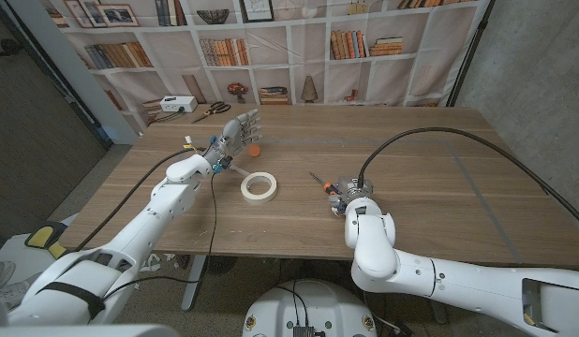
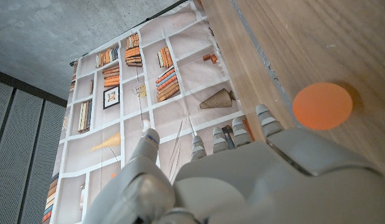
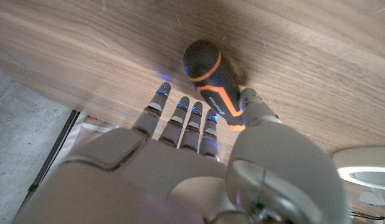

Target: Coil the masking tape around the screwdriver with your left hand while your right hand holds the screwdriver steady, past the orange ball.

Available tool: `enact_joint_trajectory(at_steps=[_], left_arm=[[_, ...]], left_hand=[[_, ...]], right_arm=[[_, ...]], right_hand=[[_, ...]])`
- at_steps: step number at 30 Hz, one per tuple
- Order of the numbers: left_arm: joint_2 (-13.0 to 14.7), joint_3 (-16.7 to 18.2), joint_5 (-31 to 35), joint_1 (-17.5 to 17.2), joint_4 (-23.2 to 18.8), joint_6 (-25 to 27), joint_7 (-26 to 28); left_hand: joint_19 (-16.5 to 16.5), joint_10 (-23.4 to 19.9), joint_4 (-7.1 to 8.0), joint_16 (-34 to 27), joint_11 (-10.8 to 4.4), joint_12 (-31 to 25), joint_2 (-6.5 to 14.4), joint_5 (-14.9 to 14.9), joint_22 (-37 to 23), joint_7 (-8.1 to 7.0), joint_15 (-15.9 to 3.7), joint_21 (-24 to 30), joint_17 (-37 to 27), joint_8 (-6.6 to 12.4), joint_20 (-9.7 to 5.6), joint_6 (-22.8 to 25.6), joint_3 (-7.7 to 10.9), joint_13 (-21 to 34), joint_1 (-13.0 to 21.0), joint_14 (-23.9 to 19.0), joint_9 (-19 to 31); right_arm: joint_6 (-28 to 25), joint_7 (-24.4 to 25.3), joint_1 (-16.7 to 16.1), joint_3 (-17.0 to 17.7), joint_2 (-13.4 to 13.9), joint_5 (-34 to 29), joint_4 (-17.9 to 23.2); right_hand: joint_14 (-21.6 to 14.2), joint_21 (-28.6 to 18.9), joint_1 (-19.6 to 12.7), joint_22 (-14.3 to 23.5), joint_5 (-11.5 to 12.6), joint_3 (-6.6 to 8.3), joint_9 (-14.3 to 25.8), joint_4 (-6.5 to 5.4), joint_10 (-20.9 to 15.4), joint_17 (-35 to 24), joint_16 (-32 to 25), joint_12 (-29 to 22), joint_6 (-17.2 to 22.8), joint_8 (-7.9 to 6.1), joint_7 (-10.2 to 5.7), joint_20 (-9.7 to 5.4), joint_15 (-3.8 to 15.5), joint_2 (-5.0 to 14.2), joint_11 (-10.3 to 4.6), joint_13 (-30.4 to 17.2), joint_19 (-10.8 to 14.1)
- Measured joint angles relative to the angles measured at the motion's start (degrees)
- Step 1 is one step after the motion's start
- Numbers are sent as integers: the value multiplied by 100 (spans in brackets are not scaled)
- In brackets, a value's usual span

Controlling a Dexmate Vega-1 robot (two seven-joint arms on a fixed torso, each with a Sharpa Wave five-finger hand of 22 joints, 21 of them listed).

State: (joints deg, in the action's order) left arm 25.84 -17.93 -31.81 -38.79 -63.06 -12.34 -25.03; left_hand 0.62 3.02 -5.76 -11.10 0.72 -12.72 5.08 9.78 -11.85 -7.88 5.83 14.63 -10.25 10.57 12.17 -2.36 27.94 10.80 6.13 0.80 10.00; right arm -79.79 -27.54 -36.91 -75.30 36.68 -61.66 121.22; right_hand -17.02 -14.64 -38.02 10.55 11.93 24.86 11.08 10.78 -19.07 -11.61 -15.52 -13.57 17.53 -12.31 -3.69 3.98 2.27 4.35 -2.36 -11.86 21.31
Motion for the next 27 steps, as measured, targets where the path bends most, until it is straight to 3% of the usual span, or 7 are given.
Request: enact_joint_trajectory(at_steps=[3,9,14,17,21,23,27], left_arm=[[-26,-18,-1,61,101,0,-54],[-65,-40,-2,153,261,-29,-141],[-105,-57,-2,241,425,-75,-208],[-122,-62,-2,279,501,-93,-234],[-140,-66,2,318,573,-115,-260],[-151,-69,5,350,628,-127,-279],[-161,-79,12,390,690,-136,-313]], left_hand=[[0,0,0,0,0,0,0,0,0,0,0,0,0,0,0,0,0,0,0,0,0],[0,0,0,0,0,22,0,0,0,0,31,0,0,0,0,0,0,0,0,-31,0],[0,0,0,0,0,22,0,0,0,0,31,0,0,0,0,0,0,0,0,-31,0],[0,0,0,0,0,22,0,0,0,0,31,0,0,0,0,0,0,0,0,-31,0],[0,0,0,0,0,22,0,0,0,0,31,0,0,0,0,0,0,0,0,-31,0],[0,0,0,0,0,22,0,0,0,0,31,0,0,0,0,0,0,0,0,-31,0],[0,0,5,0,0,22,0,0,0,0,57,0,0,0,0,0,5,0,0,-57,0]], right_arm=[[35,-11,-66,23,-96,-162,-179],[105,-32,-143,66,-244,-451,-472],[260,-34,-271,183,-384,-810,-737],[400,-34,-363,305,-451,-971,-845],[637,-79,-562,605,-564,-1134,-1003],[783,-131,-628,712,-596,-1201,-1045],[1089,-161,-828,1040,-683,-1238,-1155]], right_hand=[[-59,-1,-343,0,28,80,0,-4,-61,-32,-38,0,67,0,-67,-82,4,99,-61,-24,83],[-280,-81,-1601,26,-31,313,0,15,-223,-144,-202,-2,233,-12,-300,-298,13,433,-293,-56,298],[-926,-325,-2418,94,-161,324,0,-6,-599,-447,-682,-70,582,-87,-435,-539,-22,433,-450,-103,699],[-1199,-663,-2796,227,-197,78,0,-93,-1010,-926,-1310,-203,965,-141,-417,-660,-277,325,-413,-209,974],[-1240,-1126,-2987,400,-198,-327,12,-165,-1814,-1662,-2078,-588,1762,-280,-319,-685,-318,133,-317,-398,1104],[-1337,-1322,-2995,452,-196,-499,41,-257,-2170,-1690,-2289,-782,2161,-376,-280,-665,-335,125,-295,-471,1199],[-1422,-1801,-2994,612,-173,-736,79,-300,-2206,-1693,-2576,-1105,2282,-521,-275,-668,-359,125,-296,-801,1296]])
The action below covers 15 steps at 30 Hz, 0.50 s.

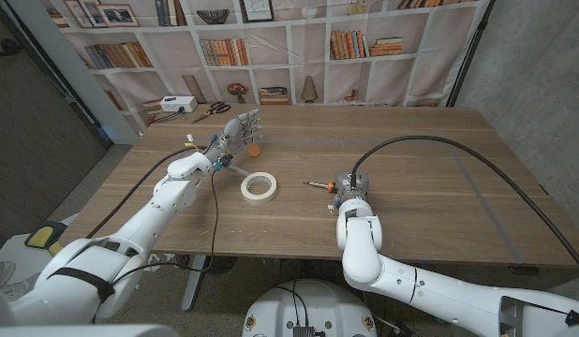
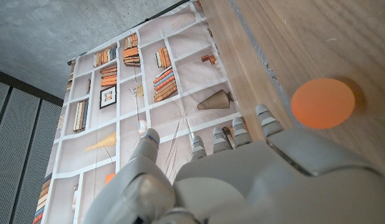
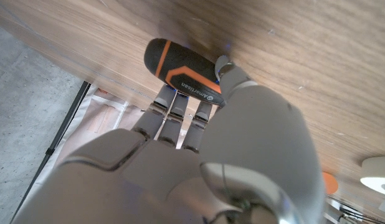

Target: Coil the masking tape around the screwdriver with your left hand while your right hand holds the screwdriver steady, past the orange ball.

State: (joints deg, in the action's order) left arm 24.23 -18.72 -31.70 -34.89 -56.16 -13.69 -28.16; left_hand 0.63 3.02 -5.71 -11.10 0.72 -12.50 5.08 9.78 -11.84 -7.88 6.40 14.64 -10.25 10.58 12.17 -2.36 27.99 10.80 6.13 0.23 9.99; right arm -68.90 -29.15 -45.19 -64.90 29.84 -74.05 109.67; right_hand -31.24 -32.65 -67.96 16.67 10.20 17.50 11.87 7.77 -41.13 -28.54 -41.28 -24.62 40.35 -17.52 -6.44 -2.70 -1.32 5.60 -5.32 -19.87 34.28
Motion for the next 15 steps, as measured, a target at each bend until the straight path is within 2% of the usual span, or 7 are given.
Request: enact_joint_trajectory(at_steps=[4,5,7,9,13,15], left_arm=[[1,-6,7,16,18,0,-15],[9,-9,9,21,17,0,-19],[32,-15,41,21,-6,9,-17],[57,-24,62,17,-56,18,1],[174,-73,207,-57,-285,61,138],[254,-100,342,-106,-451,95,281]], left_hand=[[0,0,19,0,0,0,0,0,-23,0,-24,0,0,0,0,0,19,0,0,-58,0],[0,0,19,0,0,0,0,0,-30,0,-12,0,0,0,0,0,19,0,0,-70,0],[-1,-57,19,0,13,0,2,0,-30,0,-26,0,0,0,-1,0,19,0,-2,-83,0],[-66,-131,26,0,18,-13,56,0,-30,0,-35,8,0,0,-18,0,59,0,9,-175,0],[-191,-309,-95,-40,22,-71,205,0,-29,85,-90,44,0,27,-13,86,180,15,161,-390,0],[-261,-373,-158,-88,25,-71,191,0,-29,134,-106,85,0,67,-12,189,244,29,282,-515,0]], right_arm=[[316,244,-290,401,-80,51,-69],[358,294,-290,401,-80,66,-69],[533,555,-530,662,-128,138,-83],[648,774,-638,764,-150,189,-86],[910,1404,-947,1041,-218,309,-101],[1030,1752,-1129,1197,-262,364,-119]], right_hand=[[0,-396,-8,212,27,-98,61,83,-16,-30,-179,-1,0,-23,0,23,0,-8,-1,-303,23],[0,-431,-16,251,45,-100,69,85,-16,-38,-182,-1,-1,-23,1,23,0,-16,-1,-352,22],[0,-532,-76,300,47,-119,97,89,-16,-75,-229,-1,-1,-23,1,23,0,-77,-1,-432,22],[-1,-572,-114,335,49,-131,107,100,-16,-106,-246,-6,-1,-24,1,23,0,-115,-1,-484,22],[-1,-828,-143,396,110,-172,109,62,-17,-112,-500,-148,-1,-31,1,23,0,-143,-2,-534,22],[-1,-909,-166,429,110,-211,108,39,-17,-112,-625,-291,-1,-42,1,23,0,-166,-2,-509,22]])
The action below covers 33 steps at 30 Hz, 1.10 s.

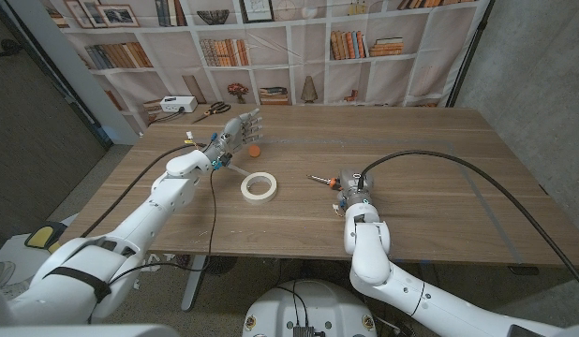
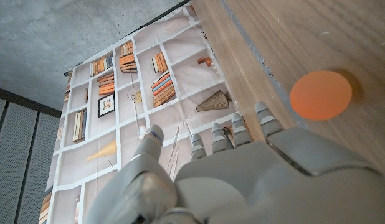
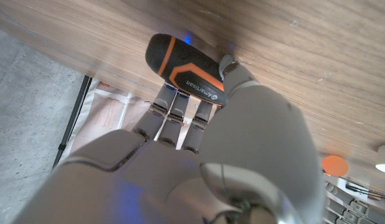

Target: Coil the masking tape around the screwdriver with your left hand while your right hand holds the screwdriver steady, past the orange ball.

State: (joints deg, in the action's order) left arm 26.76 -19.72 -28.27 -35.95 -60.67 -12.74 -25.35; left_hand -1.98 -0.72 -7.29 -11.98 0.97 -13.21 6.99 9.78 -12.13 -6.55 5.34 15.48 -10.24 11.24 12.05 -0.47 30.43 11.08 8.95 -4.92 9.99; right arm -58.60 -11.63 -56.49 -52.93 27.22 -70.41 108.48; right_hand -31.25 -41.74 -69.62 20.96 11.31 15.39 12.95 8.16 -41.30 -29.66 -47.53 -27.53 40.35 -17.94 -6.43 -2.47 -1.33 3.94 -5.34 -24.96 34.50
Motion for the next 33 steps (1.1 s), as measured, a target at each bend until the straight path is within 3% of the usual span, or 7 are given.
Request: enact_joint_trajectory(at_steps=[7,9,10,14,19,20,33], left_arm=[[355,-87,571,-263,-742,167,469],[465,-105,749,-353,-973,228,729],[548,-113,749,-419,-1142,228,729],[767,-124,1155,-608,-1632,386,1098],[1114,-127,1155,-920,-2406,386,1098],[1192,-127,1925,-988,-2586,753,1658],[1894,-119,3188,-1545,-4052,1485,2179]], left_hand=[[-68,-266,-141,0,-28,-79,-92,39,0,42,-126,4,0,64,-8,338,126,0,254,-157,0],[-68,-315,-164,0,-59,-90,-127,39,4,40,-125,4,0,85,-8,375,130,0,289,-155,0],[-68,-333,-181,0,-77,-100,-145,39,10,51,-146,4,0,85,-8,408,146,0,308,-177,0],[16,-395,-229,0,-97,-100,-238,39,16,42,-156,-16,-23,107,16,550,147,25,400,-187,23],[206,-456,-269,47,-158,-100,-360,39,16,41,-220,-90,-30,107,13,641,153,26,523,-122,30],[243,-458,-269,55,-176,-100,-373,39,16,23,-246,-91,-30,107,11,659,153,27,536,-95,30],[437,-679,-309,88,-526,-144,-522,38,15,-43,-236,-174,-42,239,2,1093,195,105,1128,143,56]], right_arm=[[294,1179,-325,315,-120,67,-14],[353,1399,-432,420,-173,73,-26],[385,1542,-432,420,-173,75,-26],[518,1970,-532,557,-231,61,-33],[670,2314,-532,557,-231,49,-33],[702,2395,-646,753,-297,49,-44],[1021,3024,-759,1040,-312,111,-44]], right_hand=[[-1,-87,-60,10,61,-56,-19,8,0,-4,-209,-312,135,-26,133,-35,0,-60,0,137,37],[-172,-101,-84,6,44,-89,-22,-7,-124,-9,-213,-424,358,-20,210,-82,-27,-85,36,142,81],[-237,-122,-99,3,45,-103,-33,6,-205,-10,-213,-430,545,-6,216,-102,-9,-99,21,152,77],[-237,-130,-99,0,88,-111,-33,15,-214,-10,-213,-437,546,-6,216,-77,-8,-100,12,139,35],[-237,-130,-99,1,89,-149,-31,7,-214,-10,-211,-437,553,3,222,-77,-8,-100,12,117,35],[-237,-130,-99,1,89,-150,-31,7,-214,-10,-210,-437,553,4,222,-77,-8,-100,12,116,35],[-237,-196,-103,1,132,-190,-55,0,-214,-150,-165,-435,554,27,221,-78,-8,-104,12,117,-26]])
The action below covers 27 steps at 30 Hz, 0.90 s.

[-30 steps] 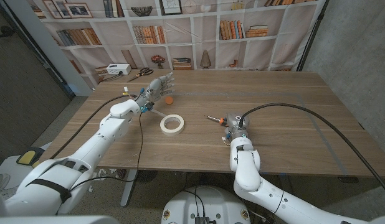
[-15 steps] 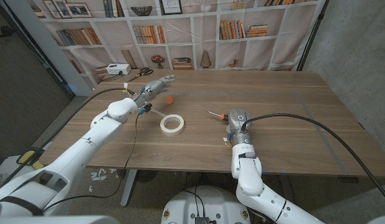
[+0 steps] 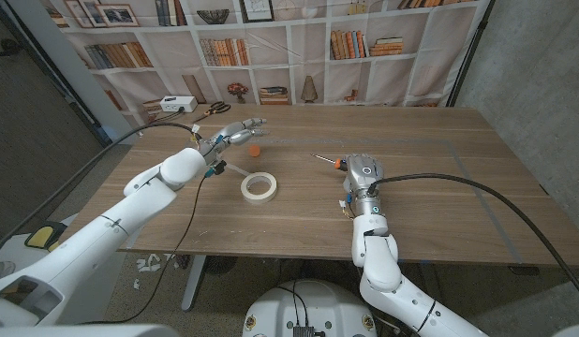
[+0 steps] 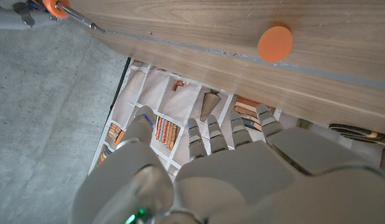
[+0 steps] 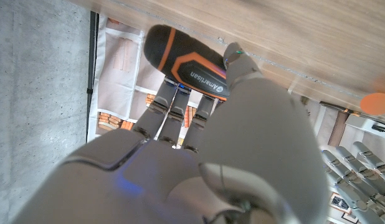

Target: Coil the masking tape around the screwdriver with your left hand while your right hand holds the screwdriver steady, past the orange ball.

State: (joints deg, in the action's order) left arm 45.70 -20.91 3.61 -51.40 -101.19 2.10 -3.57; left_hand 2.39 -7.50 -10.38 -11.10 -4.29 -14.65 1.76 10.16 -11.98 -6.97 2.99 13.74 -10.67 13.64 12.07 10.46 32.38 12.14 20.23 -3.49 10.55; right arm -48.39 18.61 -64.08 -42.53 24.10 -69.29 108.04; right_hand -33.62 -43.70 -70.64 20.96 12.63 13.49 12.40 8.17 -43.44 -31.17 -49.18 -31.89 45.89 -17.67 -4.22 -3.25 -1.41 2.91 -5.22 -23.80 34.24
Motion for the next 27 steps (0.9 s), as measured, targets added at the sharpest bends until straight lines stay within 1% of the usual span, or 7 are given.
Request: enact_joint_trajectory(at_steps=[6,8,12,16,18,21,27], left_arm=[[189,-33,550,-146,-402,382,54],[318,-78,813,-204,-674,554,73],[447,-150,1248,-272,-1006,867,58],[579,-235,1606,-315,-1302,1172,-98],[641,-275,1771,-324,-1440,1331,-210],[754,-347,1998,-334,-1687,1562,-406],[941,-460,2412,-354,-2075,2037,-887]], left_hand=[[66,-213,0,0,-275,-84,-187,0,0,-109,-62,-41,-15,101,-3,278,0,53,346,63,28],[128,-279,1,0,-341,-124,-246,0,-1,-135,-75,-43,-15,123,5,381,0,74,450,75,28],[235,-353,13,0,-305,-147,-356,0,-1,-153,-104,-88,-15,124,-9,480,-12,100,561,104,28],[288,-349,74,0,-223,-150,-403,-1,-1,-153,-63,-124,-15,124,-1,480,-106,129,601,206,28],[320,-349,81,0,-224,-150,-500,-1,-1,-153,-63,-133,-15,124,13,480,-147,133,578,206,28],[328,-351,92,0,-226,-150,-518,-1,-1,-153,-71,-133,-15,124,20,480,-170,158,560,215,28],[347,-505,126,-30,-378,-211,-642,29,-1,-170,-93,-133,-14,124,0,728,-252,187,572,237,27]], right_arm=[[70,165,-33,114,0,39,5],[107,273,-43,153,0,64,9],[154,378,-61,203,7,88,25],[190,461,-83,241,18,105,37],[209,496,-90,255,24,110,46],[233,557,-109,279,30,121,62],[281,658,-139,308,36,130,93]], right_hand=[[0,-17,-1,0,35,-25,-4,-10,0,-44,27,12,0,23,0,0,0,-1,0,16,0],[0,-40,-1,0,37,-39,-3,-10,0,-76,41,17,1,27,0,0,0,-1,0,17,0],[0,-46,-2,0,37,-46,0,-3,0,-174,50,19,1,34,0,1,0,-2,0,13,0],[-9,-46,-2,0,37,-61,2,-17,0,-182,68,24,1,52,0,1,9,-2,0,4,0],[-9,-82,-2,0,37,-61,2,-17,0,-209,83,44,1,53,0,6,9,-2,0,-2,-51],[-9,-83,-10,0,55,-78,2,-32,0,-209,90,46,1,55,0,2,9,-10,0,-6,-61],[-9,-83,-10,1,73,-92,1,-17,0,-276,106,67,1,58,0,2,9,-10,0,-26,-62]])
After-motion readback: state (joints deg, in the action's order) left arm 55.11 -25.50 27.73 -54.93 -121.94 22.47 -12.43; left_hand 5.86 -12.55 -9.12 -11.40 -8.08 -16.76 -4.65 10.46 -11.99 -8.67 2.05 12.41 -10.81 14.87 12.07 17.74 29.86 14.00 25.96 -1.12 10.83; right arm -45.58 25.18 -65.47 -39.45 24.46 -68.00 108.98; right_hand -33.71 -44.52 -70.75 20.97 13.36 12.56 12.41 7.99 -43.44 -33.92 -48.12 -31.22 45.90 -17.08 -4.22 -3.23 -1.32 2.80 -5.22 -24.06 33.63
